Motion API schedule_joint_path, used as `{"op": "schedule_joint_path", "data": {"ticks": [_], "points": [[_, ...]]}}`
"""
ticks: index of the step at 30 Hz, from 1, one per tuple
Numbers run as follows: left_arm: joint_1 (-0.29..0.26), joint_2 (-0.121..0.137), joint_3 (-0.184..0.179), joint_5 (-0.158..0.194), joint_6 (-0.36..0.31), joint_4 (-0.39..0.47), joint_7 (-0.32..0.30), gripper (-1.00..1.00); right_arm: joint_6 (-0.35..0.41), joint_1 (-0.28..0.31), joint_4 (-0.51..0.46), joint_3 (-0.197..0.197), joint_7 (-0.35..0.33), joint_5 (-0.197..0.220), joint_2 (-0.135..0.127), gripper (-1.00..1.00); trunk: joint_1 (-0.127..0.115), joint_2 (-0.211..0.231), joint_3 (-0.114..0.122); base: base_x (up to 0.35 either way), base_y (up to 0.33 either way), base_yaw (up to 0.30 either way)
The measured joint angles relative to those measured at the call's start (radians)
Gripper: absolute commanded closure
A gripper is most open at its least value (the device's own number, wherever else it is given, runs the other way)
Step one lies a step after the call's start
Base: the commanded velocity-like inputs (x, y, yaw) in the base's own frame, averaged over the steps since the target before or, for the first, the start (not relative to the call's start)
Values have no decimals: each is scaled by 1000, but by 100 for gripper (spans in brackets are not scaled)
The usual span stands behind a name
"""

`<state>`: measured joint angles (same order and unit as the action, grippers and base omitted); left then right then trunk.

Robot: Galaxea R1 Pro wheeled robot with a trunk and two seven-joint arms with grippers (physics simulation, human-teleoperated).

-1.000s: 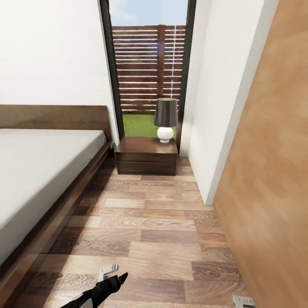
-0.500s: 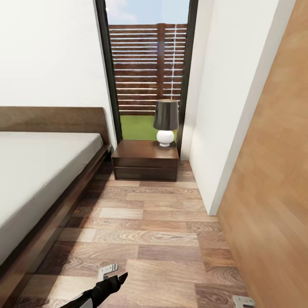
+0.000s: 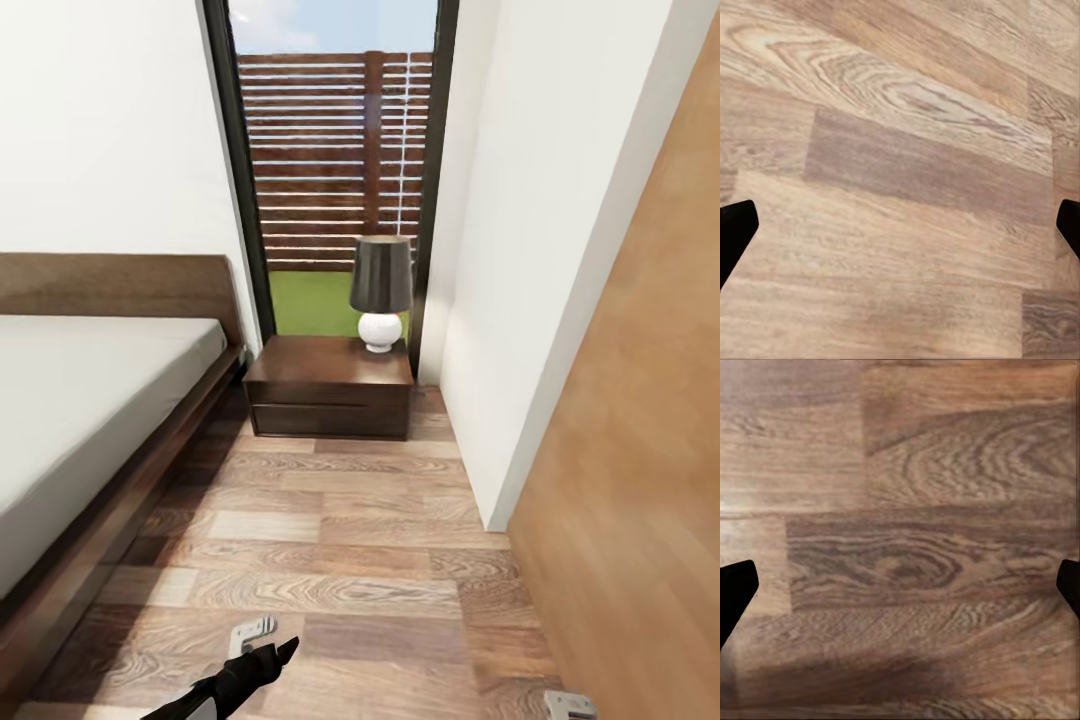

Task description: In the bedroom, move the book from the bed onto either nightstand, and place the two sandals side by side next to the bed.

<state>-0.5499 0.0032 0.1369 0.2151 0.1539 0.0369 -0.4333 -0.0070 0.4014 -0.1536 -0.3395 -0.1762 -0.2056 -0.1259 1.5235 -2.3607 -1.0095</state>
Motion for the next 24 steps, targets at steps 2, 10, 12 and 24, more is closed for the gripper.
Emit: {"op": "schedule_joint_path", "data": {"ticks": [2,10,12,24], "points": [[0,1,0,0,0,0,0,-100,0,0,0,0,0,0,0,-100,0,0,0,321,-35,0],[0,1,1,0,0,0,0,-100,0,0,0,0,0,-1,0,-100,0,0,0,326,-8,0],[0,1,1,0,0,0,0,-100,0,0,0,1,0,-1,0,-100,0,0,0,327,-1,0],[0,3,0,0,0,0,0,-100,0,0,0,0,0,-1,0,-100,0,0,0,327,0,1]]}}
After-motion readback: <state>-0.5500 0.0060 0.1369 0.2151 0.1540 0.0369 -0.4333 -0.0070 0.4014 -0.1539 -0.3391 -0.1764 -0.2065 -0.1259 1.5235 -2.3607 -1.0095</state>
